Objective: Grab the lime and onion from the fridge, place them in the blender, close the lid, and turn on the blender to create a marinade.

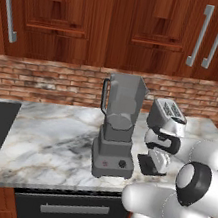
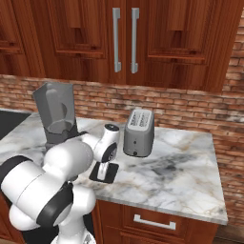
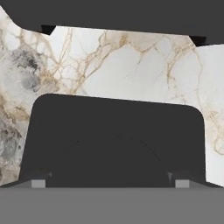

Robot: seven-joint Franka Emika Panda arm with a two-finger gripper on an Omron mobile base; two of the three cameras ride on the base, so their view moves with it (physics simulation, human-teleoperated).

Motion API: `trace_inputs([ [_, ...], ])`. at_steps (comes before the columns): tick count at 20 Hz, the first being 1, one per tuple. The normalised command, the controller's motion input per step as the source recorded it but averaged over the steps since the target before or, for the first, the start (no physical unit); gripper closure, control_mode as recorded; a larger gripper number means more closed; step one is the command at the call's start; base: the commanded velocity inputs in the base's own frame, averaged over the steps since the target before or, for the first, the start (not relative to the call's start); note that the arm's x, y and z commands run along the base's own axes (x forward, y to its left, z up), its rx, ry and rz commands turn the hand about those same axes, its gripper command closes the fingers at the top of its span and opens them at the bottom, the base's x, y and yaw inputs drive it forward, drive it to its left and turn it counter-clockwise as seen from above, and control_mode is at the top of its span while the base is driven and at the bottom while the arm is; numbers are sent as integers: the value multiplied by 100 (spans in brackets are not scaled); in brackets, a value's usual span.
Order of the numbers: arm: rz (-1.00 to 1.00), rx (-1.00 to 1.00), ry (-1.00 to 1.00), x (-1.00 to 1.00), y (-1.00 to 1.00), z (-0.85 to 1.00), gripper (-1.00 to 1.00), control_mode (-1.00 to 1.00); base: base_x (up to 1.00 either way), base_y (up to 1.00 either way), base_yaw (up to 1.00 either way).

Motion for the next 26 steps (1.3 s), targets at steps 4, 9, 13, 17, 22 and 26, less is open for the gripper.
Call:
trace_inputs([
  [4,0,0,0,0,4,-36,100,-100,0,0,0],
  [9,0,0,0,1,21,-27,100,-100,0,0,0],
  [13,0,0,1,0,0,0,100,-100,0,0,0],
  [17,0,0,0,0,0,0,100,-100,0,0,0],
  [22,0,0,-7,-5,0,10,100,-100,0,0,0],
  [26,0,0,-14,-33,0,48,100,-100,0,0,0],
])
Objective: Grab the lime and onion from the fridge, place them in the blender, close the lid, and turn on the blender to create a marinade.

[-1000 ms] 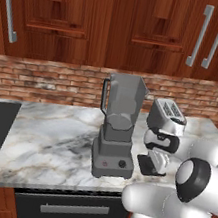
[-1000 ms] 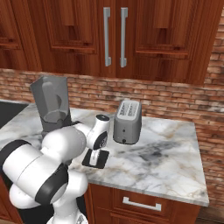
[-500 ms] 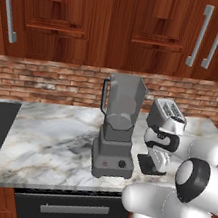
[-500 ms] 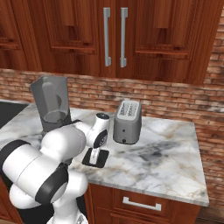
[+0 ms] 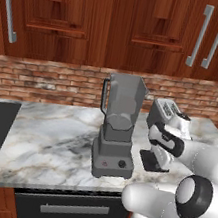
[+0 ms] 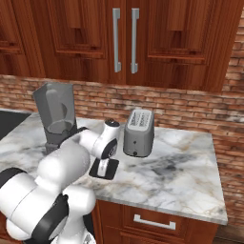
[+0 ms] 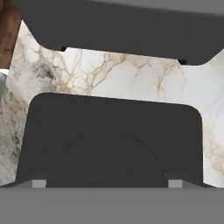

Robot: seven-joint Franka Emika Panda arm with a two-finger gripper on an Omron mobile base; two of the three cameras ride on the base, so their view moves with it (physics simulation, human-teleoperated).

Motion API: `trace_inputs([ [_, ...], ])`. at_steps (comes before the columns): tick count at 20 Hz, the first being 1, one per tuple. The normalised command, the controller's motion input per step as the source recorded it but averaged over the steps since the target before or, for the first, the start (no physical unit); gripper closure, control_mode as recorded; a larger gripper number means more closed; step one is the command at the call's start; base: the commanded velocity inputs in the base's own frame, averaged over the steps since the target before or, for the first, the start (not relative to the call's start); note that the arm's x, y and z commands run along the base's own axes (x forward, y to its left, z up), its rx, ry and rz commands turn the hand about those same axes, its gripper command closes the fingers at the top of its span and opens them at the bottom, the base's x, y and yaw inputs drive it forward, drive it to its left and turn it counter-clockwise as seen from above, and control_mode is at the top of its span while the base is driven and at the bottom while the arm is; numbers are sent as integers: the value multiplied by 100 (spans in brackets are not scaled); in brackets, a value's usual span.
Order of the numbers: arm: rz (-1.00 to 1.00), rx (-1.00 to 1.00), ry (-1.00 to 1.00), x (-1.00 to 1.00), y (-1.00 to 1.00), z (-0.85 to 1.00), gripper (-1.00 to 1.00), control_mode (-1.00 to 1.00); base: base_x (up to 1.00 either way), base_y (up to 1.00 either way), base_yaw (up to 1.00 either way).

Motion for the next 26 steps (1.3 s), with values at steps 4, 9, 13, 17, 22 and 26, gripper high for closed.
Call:
trace_inputs([
  [4,0,0,-16,-61,0,74,100,-100,0,0,0],
  [9,-2,0,-19,-76,0,90,100,-100,0,0,0],
  [13,-3,-1,-19,-62,0,99,100,-100,0,0,0],
  [17,-6,0,-16,-37,5,100,100,-100,0,0,0],
  [22,-19,0,-7,-2,12,100,100,-100,0,0,0],
  [26,-34,4,0,0,16,99,100,-100,0,0,0],
])
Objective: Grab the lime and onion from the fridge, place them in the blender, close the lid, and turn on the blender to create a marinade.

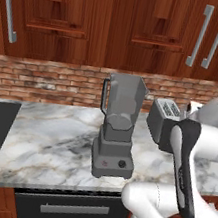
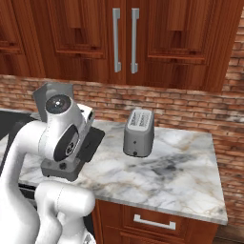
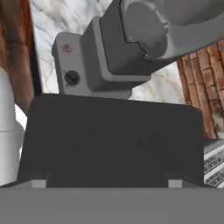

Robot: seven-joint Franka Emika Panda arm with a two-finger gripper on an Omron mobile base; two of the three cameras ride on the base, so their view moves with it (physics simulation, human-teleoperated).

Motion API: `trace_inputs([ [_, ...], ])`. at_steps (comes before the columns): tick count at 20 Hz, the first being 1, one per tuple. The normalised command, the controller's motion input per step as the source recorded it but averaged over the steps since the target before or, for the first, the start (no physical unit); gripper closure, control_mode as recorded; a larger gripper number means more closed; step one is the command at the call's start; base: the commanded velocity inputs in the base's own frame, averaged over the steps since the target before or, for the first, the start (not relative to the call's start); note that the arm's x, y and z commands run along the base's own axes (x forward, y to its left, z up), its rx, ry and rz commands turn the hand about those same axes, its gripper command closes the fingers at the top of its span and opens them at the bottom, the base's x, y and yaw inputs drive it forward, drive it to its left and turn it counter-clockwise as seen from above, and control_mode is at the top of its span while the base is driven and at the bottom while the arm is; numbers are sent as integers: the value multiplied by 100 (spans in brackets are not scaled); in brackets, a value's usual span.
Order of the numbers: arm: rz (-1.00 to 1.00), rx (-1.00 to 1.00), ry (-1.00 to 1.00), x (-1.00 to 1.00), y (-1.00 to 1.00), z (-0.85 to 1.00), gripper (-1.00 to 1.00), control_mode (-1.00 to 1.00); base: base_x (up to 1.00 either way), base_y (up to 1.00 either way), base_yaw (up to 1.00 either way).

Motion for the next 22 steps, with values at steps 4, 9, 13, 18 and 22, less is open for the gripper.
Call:
trace_inputs([
  [4,-39,8,0,0,16,94,100,-100,0,0,0],
  [9,-36,12,1,0,13,70,100,-100,0,0,0],
  [13,-5,11,-2,2,19,8,100,-100,0,0,0],
  [18,0,12,-12,0,27,0,100,-100,0,0,0],
  [22,-17,21,-17,10,25,9,100,-100,0,0,0],
])
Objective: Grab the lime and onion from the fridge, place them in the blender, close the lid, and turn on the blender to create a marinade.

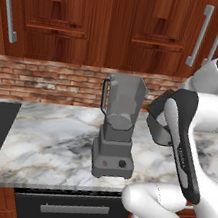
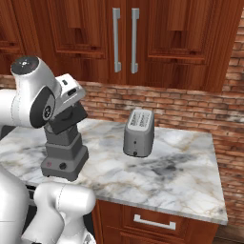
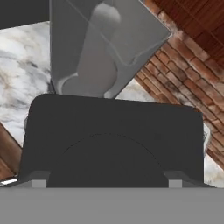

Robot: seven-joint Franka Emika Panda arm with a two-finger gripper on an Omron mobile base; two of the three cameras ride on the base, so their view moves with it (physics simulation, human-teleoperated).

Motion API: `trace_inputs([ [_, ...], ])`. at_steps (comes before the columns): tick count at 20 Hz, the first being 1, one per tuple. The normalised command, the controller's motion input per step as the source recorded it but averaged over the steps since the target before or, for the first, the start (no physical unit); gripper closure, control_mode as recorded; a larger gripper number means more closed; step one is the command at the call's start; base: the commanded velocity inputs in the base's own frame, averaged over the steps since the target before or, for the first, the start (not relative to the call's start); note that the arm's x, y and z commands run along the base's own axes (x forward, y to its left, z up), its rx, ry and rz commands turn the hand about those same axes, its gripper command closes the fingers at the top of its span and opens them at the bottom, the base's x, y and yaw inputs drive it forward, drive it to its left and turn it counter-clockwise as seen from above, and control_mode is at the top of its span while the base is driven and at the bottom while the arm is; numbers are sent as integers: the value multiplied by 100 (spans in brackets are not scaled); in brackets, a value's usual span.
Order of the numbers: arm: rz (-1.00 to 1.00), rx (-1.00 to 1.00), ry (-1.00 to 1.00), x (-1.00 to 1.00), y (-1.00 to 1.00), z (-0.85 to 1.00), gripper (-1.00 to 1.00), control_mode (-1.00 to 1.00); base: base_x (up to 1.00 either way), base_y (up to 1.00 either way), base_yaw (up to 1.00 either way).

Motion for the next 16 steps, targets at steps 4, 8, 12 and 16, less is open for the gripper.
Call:
trace_inputs([
  [4,-30,17,-11,34,28,34,100,-100,0,0,0],
  [8,-37,17,-1,54,23,46,100,-100,0,0,0],
  [12,-32,26,5,41,13,49,100,-100,0,0,0],
  [16,-26,36,17,25,0,37,100,-100,0,0,0],
])
